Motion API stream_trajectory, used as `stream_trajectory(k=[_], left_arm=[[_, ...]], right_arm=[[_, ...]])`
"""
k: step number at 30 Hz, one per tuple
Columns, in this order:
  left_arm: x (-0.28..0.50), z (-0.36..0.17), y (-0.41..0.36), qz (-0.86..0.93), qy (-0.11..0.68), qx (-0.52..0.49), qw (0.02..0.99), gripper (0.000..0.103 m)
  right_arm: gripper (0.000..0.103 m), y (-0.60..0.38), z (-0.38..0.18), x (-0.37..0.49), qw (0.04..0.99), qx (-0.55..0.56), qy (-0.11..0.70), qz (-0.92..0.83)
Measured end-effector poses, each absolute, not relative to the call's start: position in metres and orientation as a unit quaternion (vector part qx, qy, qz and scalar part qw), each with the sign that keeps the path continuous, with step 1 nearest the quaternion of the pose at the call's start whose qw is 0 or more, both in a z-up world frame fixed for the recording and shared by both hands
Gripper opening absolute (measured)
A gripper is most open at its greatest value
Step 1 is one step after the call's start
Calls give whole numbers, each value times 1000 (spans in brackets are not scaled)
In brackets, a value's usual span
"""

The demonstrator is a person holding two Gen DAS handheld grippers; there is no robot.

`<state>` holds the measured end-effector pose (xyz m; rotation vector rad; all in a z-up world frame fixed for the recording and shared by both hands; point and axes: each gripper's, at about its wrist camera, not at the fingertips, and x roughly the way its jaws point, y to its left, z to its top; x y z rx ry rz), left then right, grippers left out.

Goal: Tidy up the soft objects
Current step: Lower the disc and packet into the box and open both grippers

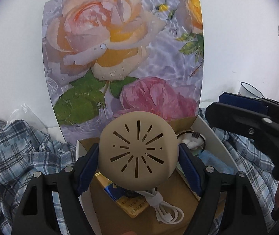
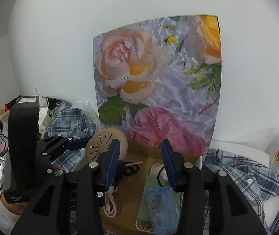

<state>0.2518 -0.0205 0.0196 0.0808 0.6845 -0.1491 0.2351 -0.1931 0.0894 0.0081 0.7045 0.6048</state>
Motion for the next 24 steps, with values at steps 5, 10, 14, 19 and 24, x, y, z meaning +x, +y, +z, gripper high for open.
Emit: stream_trajectory(k=[5,10,14,19,24], left_arm=[[255,13,-21,-73,342,41,936,81],[258,7,-23,-75,349,43,933,82],[259,7,-22,-74,344,38,935,99],[256,10,-20,-50,323,51,944,103],[255,15,-15,-52,319,38,946,103]], right_arm=[[76,-195,79,241,892,14,351,285],[98,-195,71,245,890,9,362,275],[101,-195,67,248,888,6,372,271],[102,-198,65,249,889,1,375,264],[102,-199,70,247,892,-2,370,260]])
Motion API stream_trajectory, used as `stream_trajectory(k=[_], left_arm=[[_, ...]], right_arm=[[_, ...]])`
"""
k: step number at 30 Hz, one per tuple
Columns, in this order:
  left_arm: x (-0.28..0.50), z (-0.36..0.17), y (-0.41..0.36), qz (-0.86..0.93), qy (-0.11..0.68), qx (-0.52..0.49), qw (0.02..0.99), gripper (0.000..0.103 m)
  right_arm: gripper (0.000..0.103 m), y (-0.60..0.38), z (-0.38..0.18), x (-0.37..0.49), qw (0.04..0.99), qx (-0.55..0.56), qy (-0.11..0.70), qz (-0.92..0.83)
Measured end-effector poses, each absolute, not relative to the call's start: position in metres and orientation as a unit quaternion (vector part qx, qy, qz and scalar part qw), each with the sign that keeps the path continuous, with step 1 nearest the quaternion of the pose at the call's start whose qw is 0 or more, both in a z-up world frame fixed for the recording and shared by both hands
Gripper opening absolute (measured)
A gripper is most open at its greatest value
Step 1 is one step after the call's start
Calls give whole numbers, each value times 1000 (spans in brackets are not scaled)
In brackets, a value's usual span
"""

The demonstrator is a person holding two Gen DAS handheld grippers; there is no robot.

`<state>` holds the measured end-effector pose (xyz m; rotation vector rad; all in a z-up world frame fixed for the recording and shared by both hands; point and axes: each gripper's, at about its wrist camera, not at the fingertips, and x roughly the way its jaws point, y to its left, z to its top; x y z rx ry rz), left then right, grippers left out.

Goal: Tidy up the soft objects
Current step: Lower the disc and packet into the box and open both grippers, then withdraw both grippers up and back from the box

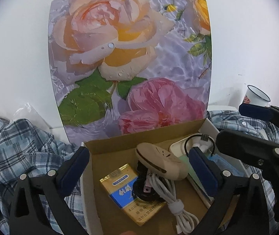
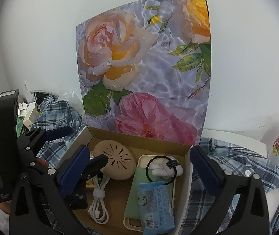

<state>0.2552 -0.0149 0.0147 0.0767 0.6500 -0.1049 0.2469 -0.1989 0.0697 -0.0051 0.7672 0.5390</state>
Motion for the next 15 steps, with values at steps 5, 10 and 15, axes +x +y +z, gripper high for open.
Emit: stream_trajectory(k=[5,10,15], left_arm=[[250,26,-16,-40,306,39,950,103],[243,42,-15,-29,291,44,955,103],[235,57,-9,-8,276,51,960,103]], right_arm=[[102,-201,76,244,896,-5,363,257],[102,-204,89,239,901,-11,348,259],[102,-209,105,232,908,-11,329,260]])
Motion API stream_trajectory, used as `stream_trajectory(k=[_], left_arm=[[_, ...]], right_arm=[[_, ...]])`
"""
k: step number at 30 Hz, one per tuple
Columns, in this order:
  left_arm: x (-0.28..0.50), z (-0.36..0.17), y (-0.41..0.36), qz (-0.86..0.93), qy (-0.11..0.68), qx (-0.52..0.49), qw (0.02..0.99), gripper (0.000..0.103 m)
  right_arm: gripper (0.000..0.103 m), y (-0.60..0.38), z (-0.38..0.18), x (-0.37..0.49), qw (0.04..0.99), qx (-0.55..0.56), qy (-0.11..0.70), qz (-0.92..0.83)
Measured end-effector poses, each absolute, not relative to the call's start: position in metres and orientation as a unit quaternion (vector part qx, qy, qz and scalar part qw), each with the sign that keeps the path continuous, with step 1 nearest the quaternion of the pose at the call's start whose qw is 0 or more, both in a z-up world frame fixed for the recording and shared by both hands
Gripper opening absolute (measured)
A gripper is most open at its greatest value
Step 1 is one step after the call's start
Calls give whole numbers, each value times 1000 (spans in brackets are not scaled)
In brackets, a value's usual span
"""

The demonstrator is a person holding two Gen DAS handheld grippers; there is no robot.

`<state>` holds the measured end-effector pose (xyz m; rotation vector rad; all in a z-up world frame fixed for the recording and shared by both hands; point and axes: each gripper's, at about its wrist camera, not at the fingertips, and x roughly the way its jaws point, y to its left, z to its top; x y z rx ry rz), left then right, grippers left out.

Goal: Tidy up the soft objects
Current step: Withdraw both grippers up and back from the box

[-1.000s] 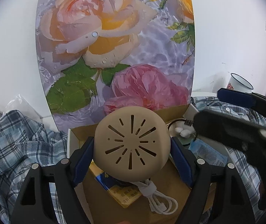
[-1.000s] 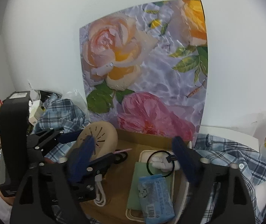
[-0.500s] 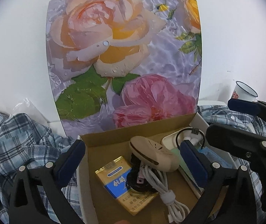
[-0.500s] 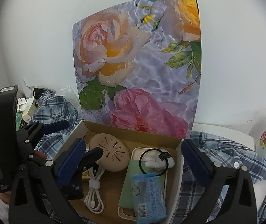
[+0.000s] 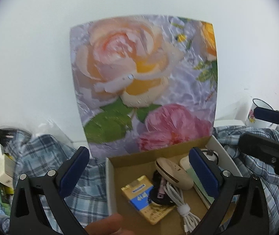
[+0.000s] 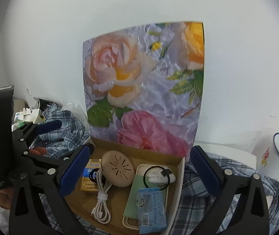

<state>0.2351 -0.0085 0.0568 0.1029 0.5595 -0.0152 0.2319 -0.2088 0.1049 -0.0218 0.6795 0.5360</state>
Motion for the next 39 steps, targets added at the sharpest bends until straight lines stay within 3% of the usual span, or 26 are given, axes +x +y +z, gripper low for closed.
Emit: stream_trajectory(k=[39], left_arm=[[69,223,-10,-53,77,38,995,103]], right_arm=[[103,-234,276,100,958,-37,117,258]])
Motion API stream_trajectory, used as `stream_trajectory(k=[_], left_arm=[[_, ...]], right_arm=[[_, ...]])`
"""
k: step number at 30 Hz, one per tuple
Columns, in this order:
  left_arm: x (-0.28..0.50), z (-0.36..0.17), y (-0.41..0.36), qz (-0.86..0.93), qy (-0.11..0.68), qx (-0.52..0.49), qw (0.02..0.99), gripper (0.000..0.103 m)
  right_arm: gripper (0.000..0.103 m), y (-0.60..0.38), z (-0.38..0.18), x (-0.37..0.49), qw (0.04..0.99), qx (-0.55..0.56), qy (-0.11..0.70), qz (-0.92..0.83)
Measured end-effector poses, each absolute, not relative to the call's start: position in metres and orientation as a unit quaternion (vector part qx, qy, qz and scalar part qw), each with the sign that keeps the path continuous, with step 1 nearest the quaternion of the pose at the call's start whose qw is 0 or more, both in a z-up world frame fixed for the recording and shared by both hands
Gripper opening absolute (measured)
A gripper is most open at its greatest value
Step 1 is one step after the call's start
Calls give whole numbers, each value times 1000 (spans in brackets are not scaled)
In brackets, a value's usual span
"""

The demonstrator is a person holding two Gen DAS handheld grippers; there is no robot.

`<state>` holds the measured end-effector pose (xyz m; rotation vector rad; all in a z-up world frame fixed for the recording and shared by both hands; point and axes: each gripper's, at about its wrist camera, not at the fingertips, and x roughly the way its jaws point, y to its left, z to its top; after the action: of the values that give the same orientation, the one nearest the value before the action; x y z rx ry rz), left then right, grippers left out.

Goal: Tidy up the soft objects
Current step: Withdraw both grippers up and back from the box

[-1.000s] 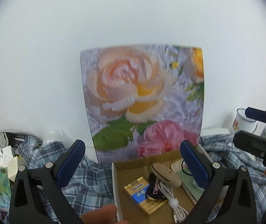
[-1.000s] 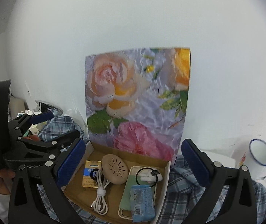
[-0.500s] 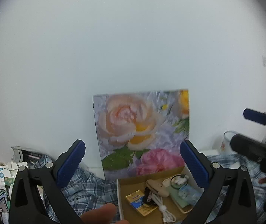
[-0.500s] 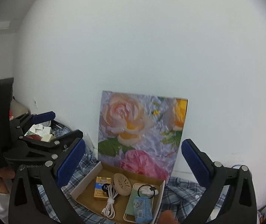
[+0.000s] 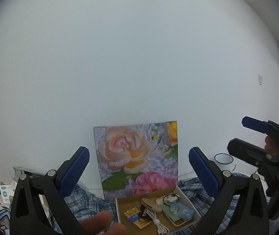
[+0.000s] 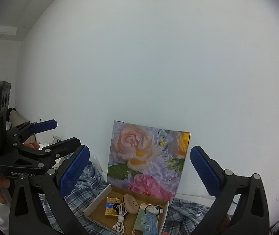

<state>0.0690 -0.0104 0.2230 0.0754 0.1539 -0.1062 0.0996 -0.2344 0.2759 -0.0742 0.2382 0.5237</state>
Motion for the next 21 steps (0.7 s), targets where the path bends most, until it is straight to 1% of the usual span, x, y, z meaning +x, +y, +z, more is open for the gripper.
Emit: stream_trajectory(k=[7,14,21], left_arm=[[37,237,-15,-58,59,40,996,103],[11,237,-17,-49,63,54,995,103],[-21,225,-21,-68,70,43,994,103]], right_arm=[[103,-234,294,73,959,-33,79,271],[103,-227,294,44,958,-54,86,268],[103,-243,283,8,962,-46,107,245]])
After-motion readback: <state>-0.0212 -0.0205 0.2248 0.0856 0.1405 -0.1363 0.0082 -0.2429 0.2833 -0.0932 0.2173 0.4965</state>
